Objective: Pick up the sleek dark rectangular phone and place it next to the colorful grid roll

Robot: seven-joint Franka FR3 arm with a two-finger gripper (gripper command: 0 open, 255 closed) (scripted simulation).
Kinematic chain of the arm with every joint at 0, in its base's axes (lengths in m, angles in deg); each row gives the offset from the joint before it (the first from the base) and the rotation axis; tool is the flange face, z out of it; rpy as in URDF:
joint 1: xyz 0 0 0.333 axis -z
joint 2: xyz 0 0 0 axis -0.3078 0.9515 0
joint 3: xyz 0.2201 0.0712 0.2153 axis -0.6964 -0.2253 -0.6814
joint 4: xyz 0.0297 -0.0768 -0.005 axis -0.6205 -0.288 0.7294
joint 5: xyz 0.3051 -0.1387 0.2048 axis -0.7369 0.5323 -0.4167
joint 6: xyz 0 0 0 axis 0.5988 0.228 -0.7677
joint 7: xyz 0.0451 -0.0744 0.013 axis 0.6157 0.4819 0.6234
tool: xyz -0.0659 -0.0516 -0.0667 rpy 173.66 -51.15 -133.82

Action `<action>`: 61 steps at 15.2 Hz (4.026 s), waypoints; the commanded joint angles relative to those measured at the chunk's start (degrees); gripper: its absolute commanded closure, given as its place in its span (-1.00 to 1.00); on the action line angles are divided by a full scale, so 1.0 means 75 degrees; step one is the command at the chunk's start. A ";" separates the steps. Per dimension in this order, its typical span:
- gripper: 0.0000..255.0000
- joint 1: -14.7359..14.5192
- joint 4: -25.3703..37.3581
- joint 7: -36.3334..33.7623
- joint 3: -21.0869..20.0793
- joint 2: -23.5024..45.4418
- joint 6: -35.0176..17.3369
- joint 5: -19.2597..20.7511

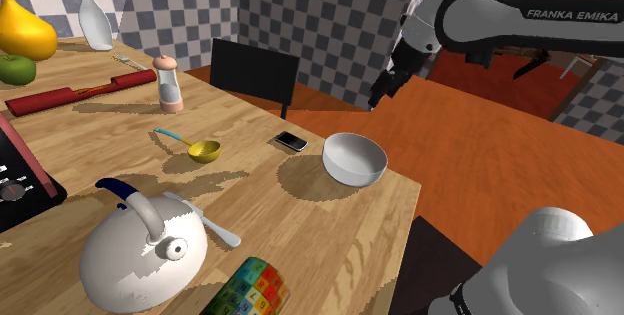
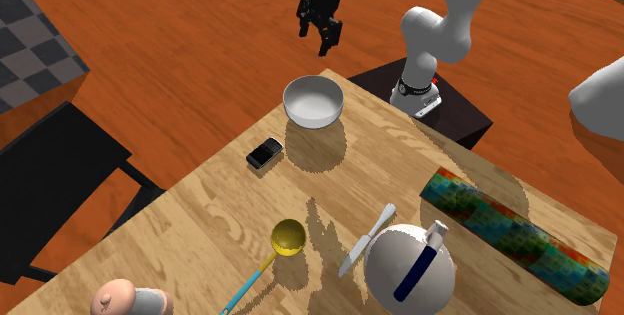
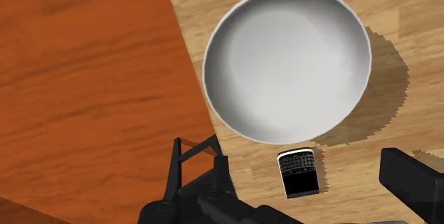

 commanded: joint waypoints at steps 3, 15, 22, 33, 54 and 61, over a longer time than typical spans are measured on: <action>-1.00 -0.0237 0.0099 0.0475 0.0188 0.1013 -0.0889 -0.0188; -1.00 -0.0825 0.1335 0.2182 0.0403 0.4229 -0.2646 -0.1297; -1.00 -0.0876 0.2610 0.3177 0.0130 0.6153 -0.3117 -0.2021; -1.00 -0.0847 0.2673 0.3314 0.0028 0.6801 -0.3689 -0.2203; 1.00 -0.0880 0.2853 0.3187 0.0085 0.6462 -0.3177 -0.2068; 1.00 -0.0905 0.3141 0.3055 0.0132 0.6124 -0.2560 -0.1931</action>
